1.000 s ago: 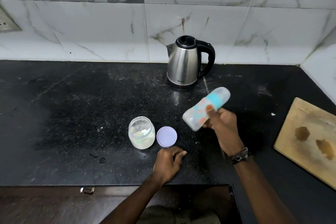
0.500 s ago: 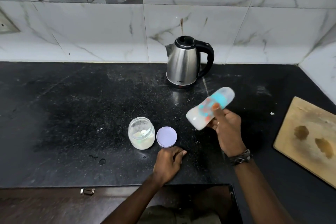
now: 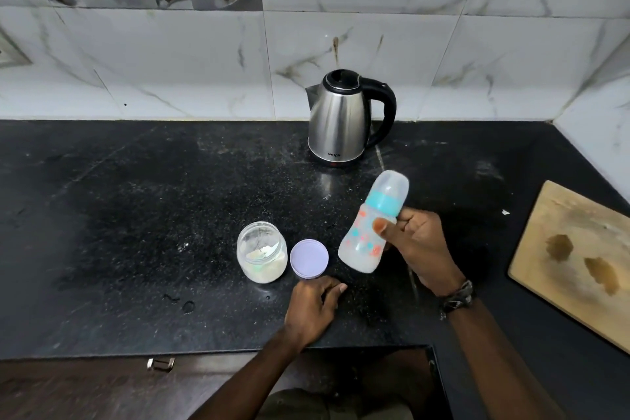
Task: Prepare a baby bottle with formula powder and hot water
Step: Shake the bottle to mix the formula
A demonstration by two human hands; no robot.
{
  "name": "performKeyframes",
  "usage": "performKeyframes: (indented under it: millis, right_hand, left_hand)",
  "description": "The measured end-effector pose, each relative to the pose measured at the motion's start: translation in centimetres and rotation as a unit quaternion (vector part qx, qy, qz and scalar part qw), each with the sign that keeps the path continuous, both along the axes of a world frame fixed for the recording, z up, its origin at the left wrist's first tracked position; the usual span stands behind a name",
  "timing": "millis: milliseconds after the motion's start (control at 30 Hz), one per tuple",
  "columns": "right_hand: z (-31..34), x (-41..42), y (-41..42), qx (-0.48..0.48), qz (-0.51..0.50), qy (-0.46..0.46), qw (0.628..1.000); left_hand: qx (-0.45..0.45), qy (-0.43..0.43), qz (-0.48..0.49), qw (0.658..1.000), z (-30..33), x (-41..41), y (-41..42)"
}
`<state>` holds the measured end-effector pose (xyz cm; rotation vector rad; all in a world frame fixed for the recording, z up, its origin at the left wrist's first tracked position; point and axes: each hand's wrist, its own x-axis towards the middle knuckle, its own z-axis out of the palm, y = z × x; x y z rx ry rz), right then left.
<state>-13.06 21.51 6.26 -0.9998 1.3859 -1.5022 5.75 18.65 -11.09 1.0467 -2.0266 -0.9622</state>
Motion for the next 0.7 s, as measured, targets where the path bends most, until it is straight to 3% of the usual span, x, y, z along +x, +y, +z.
performKeyframes:
  millis: [100,167,233,267,300,400,467,567,600,700]
  right_hand:
    - [-0.1,-0.4,-0.5,-0.023,-0.105,-0.153,0.982]
    - [-0.6,-0.6,-0.8,0.004,-0.123,-0.122,0.985]
    - [-1.2,-0.1,-0.4,0.045,-0.032,-0.009,0.998]
    - [-1.2,0.1,-0.1,0.051,0.008,0.006,0.999]
    - [-1.2,0.1,0.0,0.039,0.016,-0.006,0.999]
    - [-0.8,-0.2,-0.6,-0.005,-0.089,-0.15,0.985]
    - [-0.7,-0.3,-1.0,0.011,-0.106,-0.127,0.986]
    - [-0.8,0.3,-0.4,0.053,0.009,-0.009,0.999]
    - [-0.7,0.2,-0.3,0.042,0.009,-0.015,0.999]
    - [0.0,-0.4,-1.0,0.001,-0.128,-0.151,0.98]
  left_hand:
    - [-0.001,-0.007,-0.004,1.0,0.1,-0.2,-0.4]
    - [-0.002,-0.011,-0.008,1.0,0.2,-0.3,-0.2]
    - [-0.002,-0.008,-0.002,1.0,0.1,-0.2,0.2]
    - [-0.003,-0.004,0.001,1.0,0.2,-0.1,0.2]
    - [-0.006,-0.002,0.003,1.0,0.2,-0.1,0.1]
    - [0.001,-0.011,-0.003,1.0,0.4,-0.4,-0.4]
    - [0.007,-0.013,-0.003,1.0,0.2,-0.3,-0.1]
    - [0.008,-0.011,0.001,1.0,-0.1,0.0,0.3]
    - [0.007,-0.008,0.0,1.0,0.0,0.0,0.2]
    - [0.013,-0.008,-0.006,1.0,0.4,-0.4,-0.2]
